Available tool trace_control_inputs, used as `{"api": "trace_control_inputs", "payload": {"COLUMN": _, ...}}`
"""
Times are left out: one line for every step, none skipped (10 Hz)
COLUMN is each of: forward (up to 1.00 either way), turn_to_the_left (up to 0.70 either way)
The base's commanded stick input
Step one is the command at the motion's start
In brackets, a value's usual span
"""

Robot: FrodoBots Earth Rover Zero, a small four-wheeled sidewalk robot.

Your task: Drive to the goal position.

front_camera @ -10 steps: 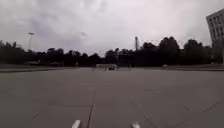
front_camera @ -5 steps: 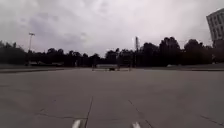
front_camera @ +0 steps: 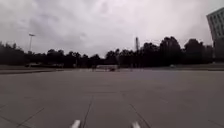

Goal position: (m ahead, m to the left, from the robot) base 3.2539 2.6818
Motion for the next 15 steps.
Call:
{"api": "trace_control_inputs", "payload": {"forward": 0.70, "turn_to_the_left": 0.00}}
{"api": "trace_control_inputs", "payload": {"forward": 0.70, "turn_to_the_left": 0.00}}
{"api": "trace_control_inputs", "payload": {"forward": 0.70, "turn_to_the_left": 0.00}}
{"api": "trace_control_inputs", "payload": {"forward": 0.70, "turn_to_the_left": 0.00}}
{"api": "trace_control_inputs", "payload": {"forward": 0.70, "turn_to_the_left": 0.00}}
{"api": "trace_control_inputs", "payload": {"forward": 0.70, "turn_to_the_left": 0.00}}
{"api": "trace_control_inputs", "payload": {"forward": 0.70, "turn_to_the_left": 0.00}}
{"api": "trace_control_inputs", "payload": {"forward": 0.70, "turn_to_the_left": 0.00}}
{"api": "trace_control_inputs", "payload": {"forward": 0.70, "turn_to_the_left": 0.00}}
{"api": "trace_control_inputs", "payload": {"forward": 0.70, "turn_to_the_left": 0.00}}
{"api": "trace_control_inputs", "payload": {"forward": 0.70, "turn_to_the_left": 0.00}}
{"api": "trace_control_inputs", "payload": {"forward": 0.70, "turn_to_the_left": 0.00}}
{"api": "trace_control_inputs", "payload": {"forward": 0.70, "turn_to_the_left": 0.02}}
{"api": "trace_control_inputs", "payload": {"forward": 0.70, "turn_to_the_left": 0.06}}
{"api": "trace_control_inputs", "payload": {"forward": 0.70, "turn_to_the_left": 0.15}}
